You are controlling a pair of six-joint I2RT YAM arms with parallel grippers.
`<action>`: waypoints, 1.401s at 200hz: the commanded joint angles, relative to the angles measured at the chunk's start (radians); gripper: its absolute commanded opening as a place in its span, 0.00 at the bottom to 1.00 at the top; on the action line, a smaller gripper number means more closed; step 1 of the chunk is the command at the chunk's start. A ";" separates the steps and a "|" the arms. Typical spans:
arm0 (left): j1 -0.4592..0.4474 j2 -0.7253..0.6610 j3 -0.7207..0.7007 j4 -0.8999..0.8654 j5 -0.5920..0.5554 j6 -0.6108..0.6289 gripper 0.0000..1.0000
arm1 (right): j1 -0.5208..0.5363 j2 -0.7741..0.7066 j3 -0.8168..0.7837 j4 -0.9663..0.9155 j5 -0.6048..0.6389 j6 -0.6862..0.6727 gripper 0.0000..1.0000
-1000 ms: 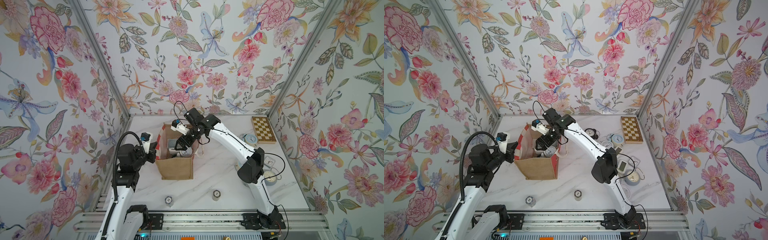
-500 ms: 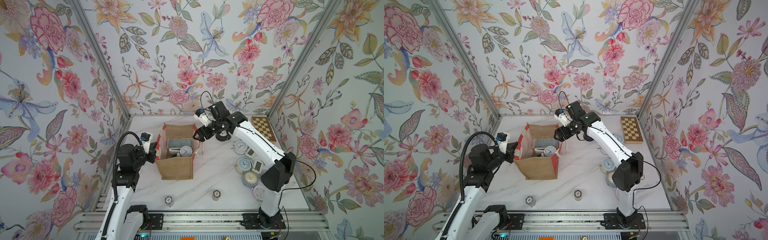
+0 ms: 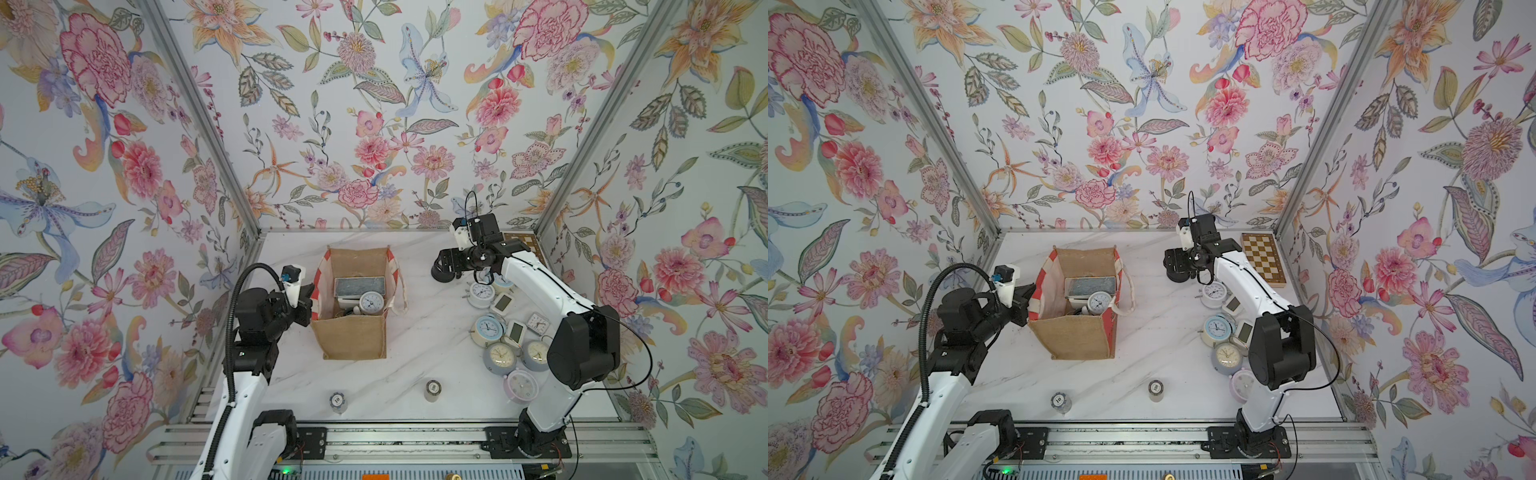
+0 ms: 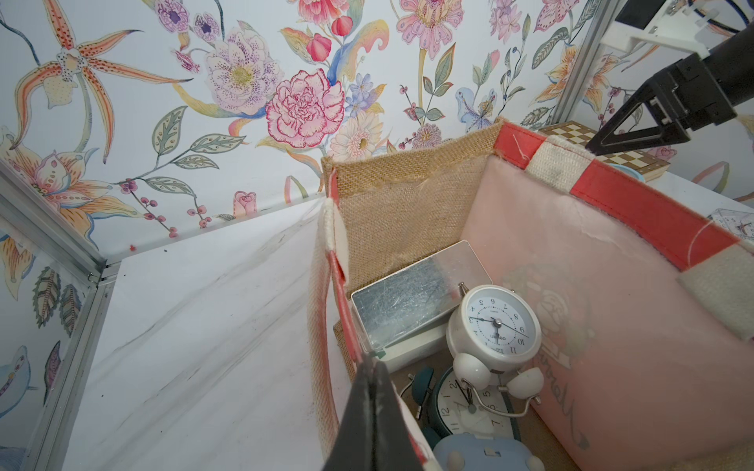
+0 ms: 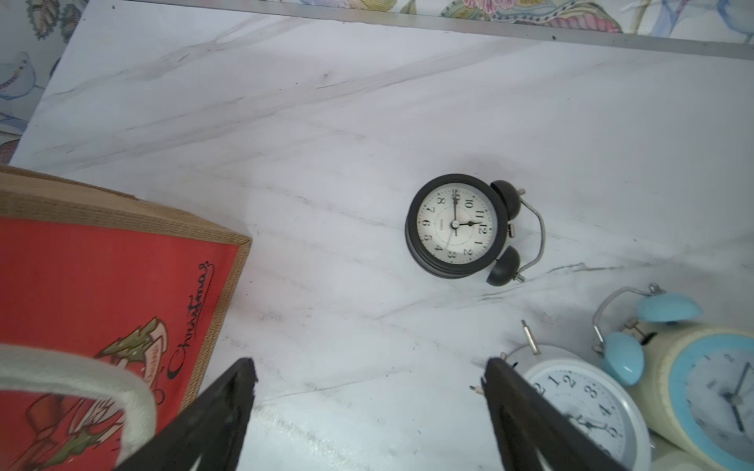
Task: Put the alarm clock into the canvas bag
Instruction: Pick up the alarm from the center of the board.
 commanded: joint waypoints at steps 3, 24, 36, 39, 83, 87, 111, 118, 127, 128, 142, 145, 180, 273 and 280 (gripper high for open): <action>0.006 -0.009 0.001 0.015 0.012 0.007 0.02 | -0.010 0.072 0.011 0.105 0.051 -0.026 0.90; 0.005 -0.008 0.001 0.015 0.013 0.007 0.02 | -0.019 0.157 0.061 0.107 0.099 -0.042 0.91; 0.006 -0.010 0.001 0.017 0.012 0.007 0.02 | -0.022 0.201 0.088 0.113 0.130 -0.037 0.93; 0.006 -0.009 0.001 0.016 0.011 0.007 0.02 | -0.024 0.212 0.096 0.113 0.137 -0.034 0.93; 0.006 -0.013 -0.002 0.015 0.006 0.009 0.03 | -0.026 0.346 0.188 0.114 0.165 0.007 0.99; 0.008 -0.012 -0.002 0.015 0.006 0.009 0.02 | -0.027 0.357 0.194 0.114 0.166 0.011 0.99; 0.006 -0.009 -0.002 0.015 0.009 0.009 0.03 | -0.028 0.406 0.231 0.113 0.162 0.025 0.99; 0.007 -0.009 -0.002 0.015 0.010 0.007 0.02 | -0.029 0.420 0.239 0.114 0.162 0.027 0.99; 0.007 -0.009 -0.002 0.016 0.011 0.007 0.02 | -0.029 0.432 0.247 0.113 0.163 0.028 0.99; 0.006 -0.009 -0.002 0.016 0.012 0.007 0.02 | -0.028 0.432 0.248 0.113 0.164 0.028 0.99; 0.006 -0.009 -0.001 0.015 0.011 0.007 0.03 | -0.028 0.449 0.258 0.114 0.164 0.030 0.99; 0.006 -0.009 -0.002 0.016 0.011 0.007 0.03 | -0.028 0.451 0.259 0.113 0.165 0.031 0.99; 0.006 -0.010 -0.003 0.015 0.009 0.009 0.03 | -0.028 0.477 0.264 0.113 0.186 0.022 0.99; 0.006 -0.013 -0.002 0.015 0.007 0.009 0.03 | -0.029 0.484 0.261 0.114 0.178 0.012 0.82; 0.006 -0.015 -0.002 0.015 0.007 0.009 0.03 | -0.029 0.481 0.260 0.114 0.176 0.013 0.80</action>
